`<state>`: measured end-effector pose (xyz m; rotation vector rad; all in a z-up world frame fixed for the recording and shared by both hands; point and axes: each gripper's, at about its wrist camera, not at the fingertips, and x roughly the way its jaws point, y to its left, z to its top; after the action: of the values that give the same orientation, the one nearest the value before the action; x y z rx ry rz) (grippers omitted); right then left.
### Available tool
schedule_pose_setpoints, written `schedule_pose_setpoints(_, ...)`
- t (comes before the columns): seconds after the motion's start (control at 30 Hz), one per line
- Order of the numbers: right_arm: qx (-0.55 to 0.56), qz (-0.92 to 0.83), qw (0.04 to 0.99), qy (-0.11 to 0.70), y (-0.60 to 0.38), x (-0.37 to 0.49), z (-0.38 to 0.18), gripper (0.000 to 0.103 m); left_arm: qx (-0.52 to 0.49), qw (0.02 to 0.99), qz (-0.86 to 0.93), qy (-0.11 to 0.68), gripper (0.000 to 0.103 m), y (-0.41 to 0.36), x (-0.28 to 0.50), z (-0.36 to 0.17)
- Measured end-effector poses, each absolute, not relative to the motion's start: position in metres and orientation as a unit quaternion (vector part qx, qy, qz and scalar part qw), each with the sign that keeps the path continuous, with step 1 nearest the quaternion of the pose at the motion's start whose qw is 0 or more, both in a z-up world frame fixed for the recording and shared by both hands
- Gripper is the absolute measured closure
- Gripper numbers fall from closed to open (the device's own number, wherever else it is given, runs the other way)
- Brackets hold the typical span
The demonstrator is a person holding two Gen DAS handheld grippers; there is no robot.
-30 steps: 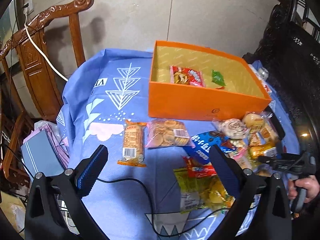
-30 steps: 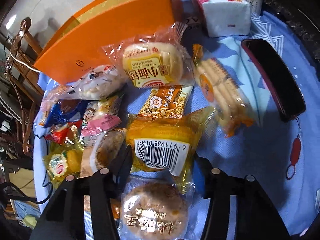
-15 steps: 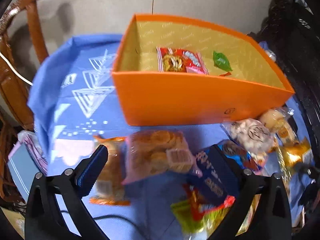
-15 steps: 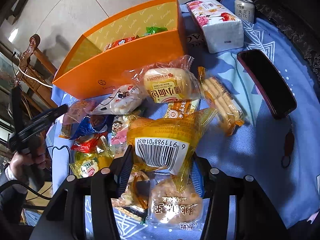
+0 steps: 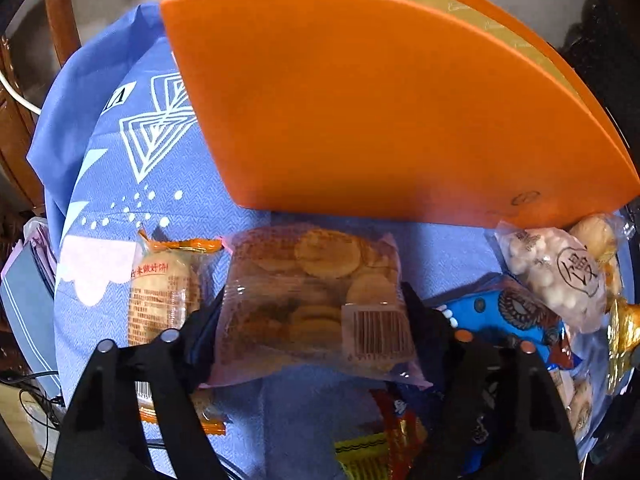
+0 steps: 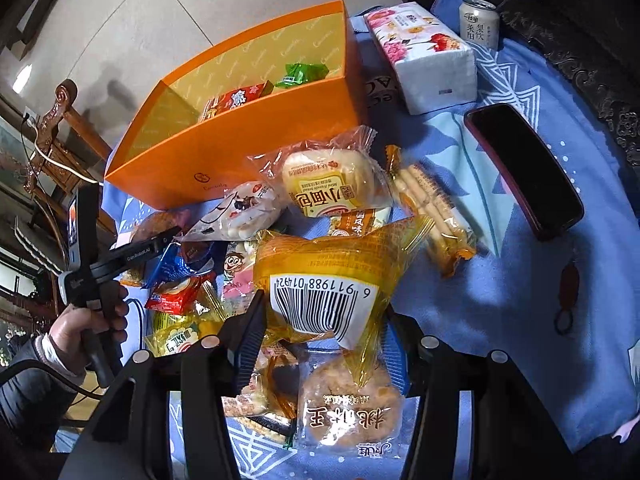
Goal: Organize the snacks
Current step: 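Grasp the clear biscuit bag with the left tool while the right tool grasps the yellow barcode pack, then carry both packs into the orange box and open both tools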
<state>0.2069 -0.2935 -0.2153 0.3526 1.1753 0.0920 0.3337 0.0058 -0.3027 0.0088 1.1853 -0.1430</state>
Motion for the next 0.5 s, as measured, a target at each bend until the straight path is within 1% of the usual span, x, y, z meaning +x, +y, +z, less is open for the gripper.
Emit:
schedule_pose_setpoints(0.1,0.168,0.042,0.818,0.548,-0.294,0.206,-0.214,0.05,-0.008,0.831,-0.073,0.552,0.032,0.008,0.326,-0.298)
schedule_pose_setpoints(0.3,0.168,0.044,0.823,0.541,-0.294,0.203,-0.208,0.05,-0.023,0.836,-0.072,0.544,0.033,0.016,0.307,-0.287)
schedule_pose_setpoints(0.4,0.168,0.046,0.826,0.537,-0.292,0.2,-0.204,0.05,-0.029,0.843,-0.068,0.533,0.033,0.023,0.299,-0.274)
schedule_pose_setpoints(0.5,0.166,0.051,0.831,0.528,-0.29,0.197,-0.195,0.05,-0.031,0.856,-0.069,0.512,0.033,0.026,0.285,-0.25)
